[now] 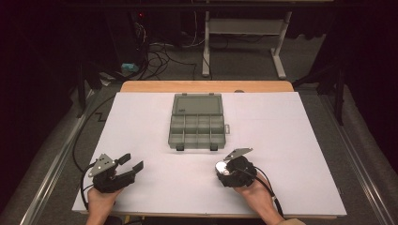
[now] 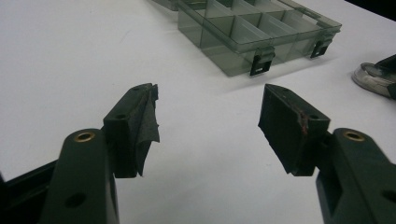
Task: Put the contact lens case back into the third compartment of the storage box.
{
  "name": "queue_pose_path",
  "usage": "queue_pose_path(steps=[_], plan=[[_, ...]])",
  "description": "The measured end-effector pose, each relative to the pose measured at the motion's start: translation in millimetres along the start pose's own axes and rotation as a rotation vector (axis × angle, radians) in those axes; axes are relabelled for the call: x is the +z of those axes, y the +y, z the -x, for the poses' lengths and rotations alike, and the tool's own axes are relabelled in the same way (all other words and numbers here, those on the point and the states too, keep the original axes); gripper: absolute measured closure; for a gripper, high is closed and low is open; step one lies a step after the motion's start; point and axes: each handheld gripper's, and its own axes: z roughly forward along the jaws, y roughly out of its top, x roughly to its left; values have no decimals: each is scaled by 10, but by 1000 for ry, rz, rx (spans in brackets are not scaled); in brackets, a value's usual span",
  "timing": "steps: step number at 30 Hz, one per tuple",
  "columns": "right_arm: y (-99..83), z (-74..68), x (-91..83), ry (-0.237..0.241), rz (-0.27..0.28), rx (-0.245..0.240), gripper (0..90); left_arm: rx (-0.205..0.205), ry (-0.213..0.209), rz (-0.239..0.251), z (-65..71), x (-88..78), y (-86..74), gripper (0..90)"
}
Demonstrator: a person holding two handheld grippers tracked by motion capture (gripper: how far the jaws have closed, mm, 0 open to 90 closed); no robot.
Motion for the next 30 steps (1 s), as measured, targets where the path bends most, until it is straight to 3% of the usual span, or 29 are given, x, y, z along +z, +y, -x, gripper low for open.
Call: queue_pose_path(steps=[4,9,22,30], plan=[[0,-9,-19,0,-4,-11,490,-3,2,3,0,1,0,369],[13,12,-44,41,-6,-5,491,-3,1,2,-1,1,0,369],[108,72,-163,77,-1,-32,492,-4,3,4,-4,3,1,369],[173,143,-215,91,5,-12,493,-4,2,7,-3,2,2,369]])
